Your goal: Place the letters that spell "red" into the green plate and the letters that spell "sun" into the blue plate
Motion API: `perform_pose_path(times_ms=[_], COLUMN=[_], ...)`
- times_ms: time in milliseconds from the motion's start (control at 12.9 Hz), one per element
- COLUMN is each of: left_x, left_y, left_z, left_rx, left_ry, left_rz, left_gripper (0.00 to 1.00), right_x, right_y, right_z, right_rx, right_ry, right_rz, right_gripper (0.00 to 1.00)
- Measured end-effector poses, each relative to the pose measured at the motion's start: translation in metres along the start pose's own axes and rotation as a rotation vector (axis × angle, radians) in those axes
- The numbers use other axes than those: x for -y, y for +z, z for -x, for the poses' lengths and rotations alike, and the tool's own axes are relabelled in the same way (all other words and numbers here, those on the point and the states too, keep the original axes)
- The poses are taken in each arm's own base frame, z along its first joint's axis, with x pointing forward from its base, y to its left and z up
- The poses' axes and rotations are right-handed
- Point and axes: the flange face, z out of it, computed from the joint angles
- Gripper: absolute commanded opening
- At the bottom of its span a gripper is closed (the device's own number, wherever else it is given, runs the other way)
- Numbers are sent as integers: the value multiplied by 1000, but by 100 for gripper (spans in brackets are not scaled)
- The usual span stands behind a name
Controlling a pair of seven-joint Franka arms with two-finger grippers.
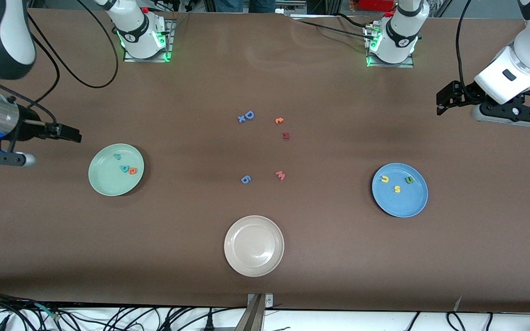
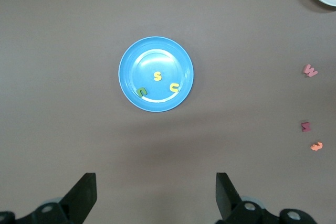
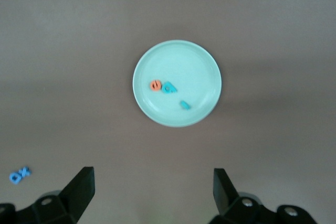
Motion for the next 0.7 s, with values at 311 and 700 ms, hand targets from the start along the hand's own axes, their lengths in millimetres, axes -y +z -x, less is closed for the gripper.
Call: perform_pose_path(times_ms=[311,700], left_x=[-1,-5], left_y=[0,1], left_z=[1,2], left_rx=[6,17], left_ry=[1,8], left_rz=[0,0], left_gripper=[100,100], right_x=[-13,-5], right_y=[-37,-52], right_z=[37,51], right_rx=[54,42], right_ry=[-3,-22], right_rz=[5,7], right_gripper=[100,100])
